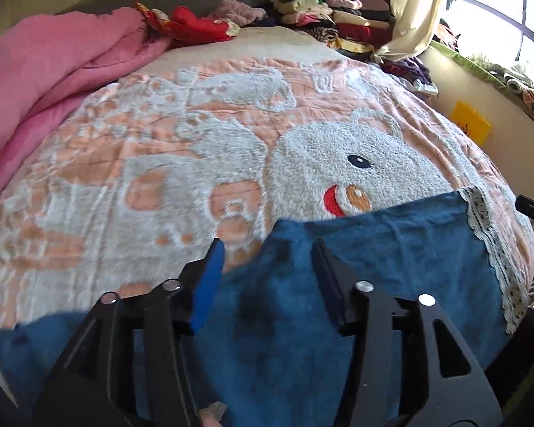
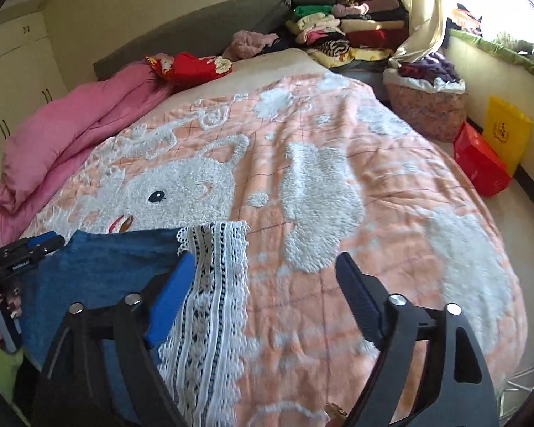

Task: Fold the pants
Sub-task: 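Spread the pants flat with both grippers and open them above the pants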

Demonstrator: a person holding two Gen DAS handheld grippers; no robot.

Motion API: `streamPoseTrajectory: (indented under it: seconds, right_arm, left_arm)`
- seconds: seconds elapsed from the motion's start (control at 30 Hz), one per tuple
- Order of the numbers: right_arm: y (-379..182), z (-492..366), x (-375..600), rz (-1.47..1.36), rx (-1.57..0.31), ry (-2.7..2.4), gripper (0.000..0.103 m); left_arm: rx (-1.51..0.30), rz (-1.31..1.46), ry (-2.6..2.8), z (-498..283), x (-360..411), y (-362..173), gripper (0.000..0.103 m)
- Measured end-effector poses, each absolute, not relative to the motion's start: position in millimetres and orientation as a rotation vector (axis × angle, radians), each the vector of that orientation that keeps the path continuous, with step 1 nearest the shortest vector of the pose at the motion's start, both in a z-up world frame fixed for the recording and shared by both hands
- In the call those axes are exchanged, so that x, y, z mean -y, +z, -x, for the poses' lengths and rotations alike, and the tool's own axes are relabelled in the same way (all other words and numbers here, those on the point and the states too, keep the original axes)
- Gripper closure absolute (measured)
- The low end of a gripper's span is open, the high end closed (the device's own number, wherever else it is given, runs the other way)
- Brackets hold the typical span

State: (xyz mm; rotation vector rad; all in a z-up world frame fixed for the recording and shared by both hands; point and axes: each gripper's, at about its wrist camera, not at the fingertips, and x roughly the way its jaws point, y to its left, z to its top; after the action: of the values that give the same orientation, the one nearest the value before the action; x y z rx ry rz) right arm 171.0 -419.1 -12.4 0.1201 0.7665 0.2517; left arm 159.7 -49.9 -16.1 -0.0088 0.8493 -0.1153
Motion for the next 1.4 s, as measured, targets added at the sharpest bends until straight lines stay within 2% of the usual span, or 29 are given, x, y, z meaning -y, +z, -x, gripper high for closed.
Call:
streamPoseTrajectory:
  seconds: [0.1,0.2,0.3,0.7,0.9,1.2,1.3,1.4]
  right_arm:
    - [-7,-149,417,-0.091,-0.752,0.254,0.012]
    - [-7,-132,410,-0.067,-0.759,0.266,0.011]
    - [-7,-116,397,-0.012,-0.76,0.275,0.01]
    - [-5,-81,342,0.16,-0.751,0.353,0.01]
    - [-10,-74,313,0.218,-0.775,0.419,0.01]
    - [-66,-89,308,0.36,-1.025,0.268,0.012]
    - [-76,-95,336,0.193,-1.087,0.281,0.012]
    - [-76,-97,339,0.171,-1.088,0.285,0.012]
  left_arm:
    - [-0.84,0.016,-0.101,-141,46,-11,0.044]
    - [-0.837,0.007,-0.104,-124,46,-9,0.041]
    - [-0.83,0.0,-0.112,-107,45,-7,0.031]
    - [-0.836,-0.005,-0.102,-62,32,-5,0.03]
    - [-0.901,-0.032,-0.072,-56,31,-24,0.029]
    - [-1.008,-0.03,-0.003,-54,12,-61,0.027]
    - [-1.002,-0.03,-0.009,-53,11,-62,0.027]
    - [-0.995,-0.019,-0.012,-53,11,-63,0.026]
